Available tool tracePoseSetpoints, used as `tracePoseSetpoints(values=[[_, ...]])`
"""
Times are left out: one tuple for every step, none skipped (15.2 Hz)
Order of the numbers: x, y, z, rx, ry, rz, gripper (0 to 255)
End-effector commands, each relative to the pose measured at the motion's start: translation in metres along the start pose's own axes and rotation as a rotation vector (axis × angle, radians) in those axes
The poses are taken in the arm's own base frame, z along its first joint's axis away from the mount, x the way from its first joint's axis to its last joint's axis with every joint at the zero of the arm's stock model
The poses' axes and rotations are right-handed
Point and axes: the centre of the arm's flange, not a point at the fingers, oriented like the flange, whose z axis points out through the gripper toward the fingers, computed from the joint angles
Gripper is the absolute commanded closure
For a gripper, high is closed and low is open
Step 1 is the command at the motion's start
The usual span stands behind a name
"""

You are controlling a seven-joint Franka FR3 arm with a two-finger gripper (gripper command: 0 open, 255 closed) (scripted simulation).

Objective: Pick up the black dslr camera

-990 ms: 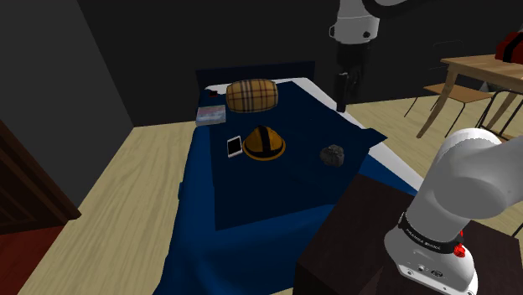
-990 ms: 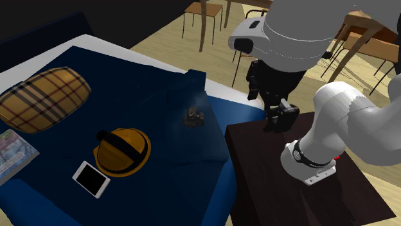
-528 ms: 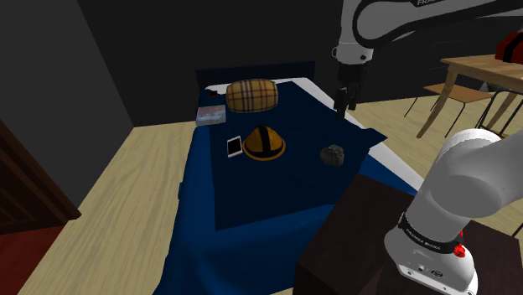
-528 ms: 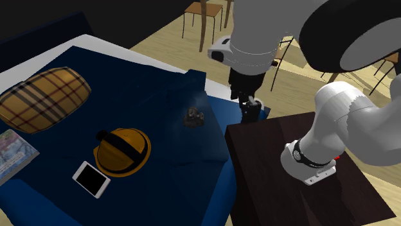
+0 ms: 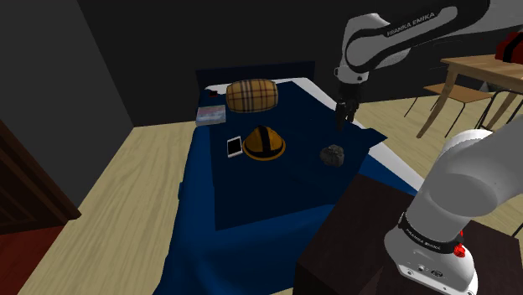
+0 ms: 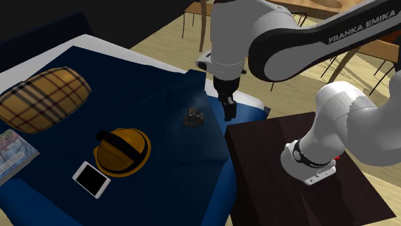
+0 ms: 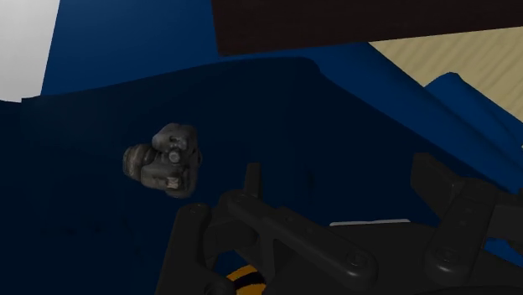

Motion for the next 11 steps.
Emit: tracePoseSetpoints(values=[[0.005, 0.023, 0.019, 0.011, 0.002, 0.006, 0], [0.008, 0.033, 0.029, 0.017, 0.002, 0.01, 0], [0.01, 0.043, 0.038, 0.023, 0.003, 0.013, 0], [0.013, 0.053, 0.048, 0.03, 0.003, 0.016, 0], [0.016, 0.062, 0.057, 0.036, 0.003, 0.019, 0], [0.019, 0.072, 0.067, 0.042, 0.004, 0.023, 0], [0.021, 0.081, 0.077, 0.049, 0.004, 0.026, 0], [0.024, 0.091, 0.086, 0.055, 0.004, 0.029, 0], [0.026, 0.1, 0.096, 0.061, 0.005, 0.032, 0], [0.029, 0.11, 0.106, 0.067, 0.005, 0.036, 0], [0.031, 0.119, 0.116, 0.074, 0.005, 0.039, 0]])
